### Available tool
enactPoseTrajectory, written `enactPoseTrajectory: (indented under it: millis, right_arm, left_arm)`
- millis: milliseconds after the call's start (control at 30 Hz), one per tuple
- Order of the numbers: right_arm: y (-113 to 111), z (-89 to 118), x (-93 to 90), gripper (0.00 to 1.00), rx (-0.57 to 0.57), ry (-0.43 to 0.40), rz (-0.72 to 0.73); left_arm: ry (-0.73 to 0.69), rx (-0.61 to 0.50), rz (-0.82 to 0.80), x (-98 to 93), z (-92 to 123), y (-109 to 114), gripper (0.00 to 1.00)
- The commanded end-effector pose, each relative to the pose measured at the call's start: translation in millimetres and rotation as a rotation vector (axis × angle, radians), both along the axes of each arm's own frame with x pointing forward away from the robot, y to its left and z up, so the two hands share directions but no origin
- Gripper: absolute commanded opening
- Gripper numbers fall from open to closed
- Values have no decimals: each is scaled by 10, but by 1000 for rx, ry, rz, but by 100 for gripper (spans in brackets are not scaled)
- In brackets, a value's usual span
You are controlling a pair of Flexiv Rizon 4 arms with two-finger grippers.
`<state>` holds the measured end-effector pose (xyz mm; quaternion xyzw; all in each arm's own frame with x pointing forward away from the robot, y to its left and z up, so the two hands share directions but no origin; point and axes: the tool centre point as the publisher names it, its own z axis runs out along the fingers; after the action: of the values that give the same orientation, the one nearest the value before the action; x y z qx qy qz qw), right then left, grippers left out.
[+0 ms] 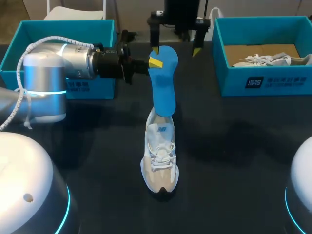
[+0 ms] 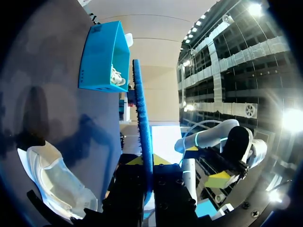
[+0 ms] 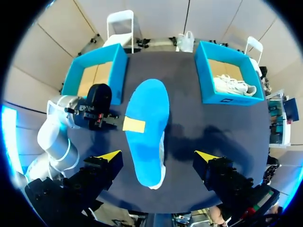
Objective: Take the shoe out of the shoebox, open the shoe tongue, remove and reinsert the insole, then place the shoe into the shoebox
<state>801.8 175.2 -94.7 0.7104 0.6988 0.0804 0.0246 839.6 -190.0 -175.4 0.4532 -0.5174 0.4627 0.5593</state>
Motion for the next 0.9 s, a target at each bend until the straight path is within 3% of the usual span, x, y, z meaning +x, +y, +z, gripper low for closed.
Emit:
enactPoseTrajectory:
  millis: [33,400,900]
  right_arm:
    - [-219,-60,-67,100,265,-33,14]
    - [-495,-73,-85,100,473,-83,83]
    - [-604,-271,-36,100,805,-85,135]
  left_arm:
    - [-1,3,0,1,5,-6,0]
    - [-1,3,0,1,5,-6,0]
    - [-1,3,0,1,5,-6,0]
